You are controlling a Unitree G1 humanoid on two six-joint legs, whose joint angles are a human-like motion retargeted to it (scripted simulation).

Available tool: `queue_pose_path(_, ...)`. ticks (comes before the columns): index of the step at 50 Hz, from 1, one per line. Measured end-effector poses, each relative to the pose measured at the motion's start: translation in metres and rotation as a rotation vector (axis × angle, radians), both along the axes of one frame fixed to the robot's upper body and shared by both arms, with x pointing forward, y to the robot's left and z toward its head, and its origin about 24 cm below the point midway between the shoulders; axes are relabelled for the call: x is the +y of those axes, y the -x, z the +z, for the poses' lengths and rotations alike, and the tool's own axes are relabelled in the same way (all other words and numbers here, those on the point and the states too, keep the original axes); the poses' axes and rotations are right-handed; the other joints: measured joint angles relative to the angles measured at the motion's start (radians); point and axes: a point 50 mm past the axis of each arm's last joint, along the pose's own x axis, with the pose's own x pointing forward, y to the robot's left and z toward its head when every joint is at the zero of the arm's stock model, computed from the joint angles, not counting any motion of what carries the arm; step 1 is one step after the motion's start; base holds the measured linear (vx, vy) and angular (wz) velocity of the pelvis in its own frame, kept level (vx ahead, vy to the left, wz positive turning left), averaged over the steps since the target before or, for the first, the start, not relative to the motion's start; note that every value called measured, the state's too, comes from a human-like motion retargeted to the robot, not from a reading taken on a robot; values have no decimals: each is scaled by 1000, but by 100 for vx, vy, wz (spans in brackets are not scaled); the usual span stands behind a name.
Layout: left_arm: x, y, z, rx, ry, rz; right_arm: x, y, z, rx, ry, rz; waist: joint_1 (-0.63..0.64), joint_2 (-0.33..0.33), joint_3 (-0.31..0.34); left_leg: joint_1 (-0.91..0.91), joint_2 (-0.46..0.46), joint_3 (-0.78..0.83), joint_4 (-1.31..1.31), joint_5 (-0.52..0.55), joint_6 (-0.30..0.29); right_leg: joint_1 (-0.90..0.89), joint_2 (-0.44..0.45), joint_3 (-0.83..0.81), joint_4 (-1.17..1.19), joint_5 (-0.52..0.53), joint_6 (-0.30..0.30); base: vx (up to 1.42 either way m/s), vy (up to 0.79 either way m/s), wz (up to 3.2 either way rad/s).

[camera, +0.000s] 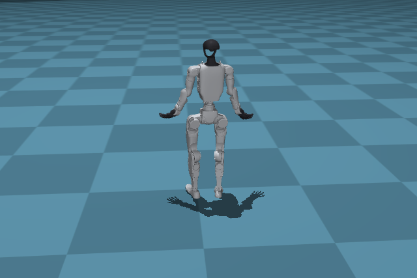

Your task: Kungfu

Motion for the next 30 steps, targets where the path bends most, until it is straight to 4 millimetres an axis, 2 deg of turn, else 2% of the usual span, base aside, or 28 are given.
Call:
queue_pose_path(3,17,10,3,200,-189,-248,-5,8,1,214,8,214,-14,4,-9,-18,11,-7,9,3,-45,-31,46,105,27,-115,31,-4,-2,13)
queue_pose_path(5,31,19,8,385,-402,-557,-12,10,3,436,59,487,-38,17,-20,-51,14,-73,30,-2,-111,-65,99,216,40,-159,32,-11,-5,37)
queue_pose_path(8,53,23,22,660,-836,-1235,-22,-2,9,847,292,1160,-67,13,-4,-109,-25,-195,92,-58,-174,-85,155,413,27,-92,-9,-17,-7,20)
queue_pose_path(10,65,17,36,779,-1113,-1796,-23,-11,11,1079,510,1696,-65,-1,22,-121,-55,-239,121,-85,-190,-83,117,369,7,-7,-13,-18,-7,1)
queue_pose_path(13,81,0,53,1008,-1438,-2596,-24,-9,9,1416,819,2420,-4,-14,40,-113,-50,-209,139,-84,-200,-61,87,284,-15,-6,-13,-6,-8,-30)
queue_pose_path(14,82,-6,55,-928,1343,2432,-23,-8,8,1508,943,2574,2,-16,41,-113,-51,-211,144,-81,-204,-53,86,282,-24,-2,-15,0,0,0)
queue_pose_path(15,81,-12,55,-847,1265,2275,-22,-9,7,-1416,-979,-2425,2,-18,40,-112,-55,-219,150,-78,-208,-45,87,284,-35,5,-18,-2,1,28)
queue_pose_path(17,75,-11,48,-742,1232,2141,-13,-12,4,-1312,-1100,-2232,-13,-17,39,-113,-77,-275,162,-70,-210,-31,85,282,-47,8,-19,-1,3,39)
queue_pose_path(19,68,1,39,-720,1239,2184,-4,-10,1,-1324,-1188,-2201,-18,-15,39,-117,-96,-310,174,-66,-195,-24,77,285,-49,6,-16,10,3,13)
queue_pose_path(21,59,18,27,-764,1218,2332,4,-3,-3,-1412,-1172,-2319,-13,-17,36,-116,-102,-304,176,-42,-140,-22,68,279,-41,0,-14,20,3,-12)
queue_pose_path(23,49,33,17,-822,1169,2516,11,4,-6,-1519,-1059,-2524,-9,-20,31,-116,-108,-298,173,-11,-69,-26,54,252,-15,-11,-4,22,4,-14)
queue_pose_path(24,45,38,14,-841,1149,2591,14,7,-8,1487,941,2508,-6,-20,26,-114,-106,-291,170,-10,-48,-38,48,231,13,-16,9,16,1,-12)
queue_pose_path(25,42,41,12,-856,1132,2656,18,10,-10,1437,825,2472,-3,-18,21,-112,-101,-281,166,-14,-34,-53,44,209,47,-21,26,14,3,-22)
queue_pose_path(27,41,43,11,-870,1131,2699,23,9,-12,1364,696,2400,7,-18,16,-105,-83,-239,147,-31,-8,-132,56,218,172,39,150,8,-3,-63)
queue_pose_path(28,43,42,13,-880,1145,2690,25,4,-13,1336,676,2372,19,-17,19,-106,-57,-219,146,-47,-9,-185,92,228,243,117,228,-10,-41,-111)
queue_pose_path(29,45,39,14,-882,1168,2669,25,-5,-12,1321,685,2347,25,-10,31,-115,-13,-199,158,-57,-28,-256,122,175,340,167,254,-25,-78,-127)
queue_pose_path(30,46,34,16,-880,1196,2643,23,-15,-11,1310,708,2324,28,0,50,-130,39,-179,176,-66,-56,-337,148,92,449,204,254,-32,-76,-111)
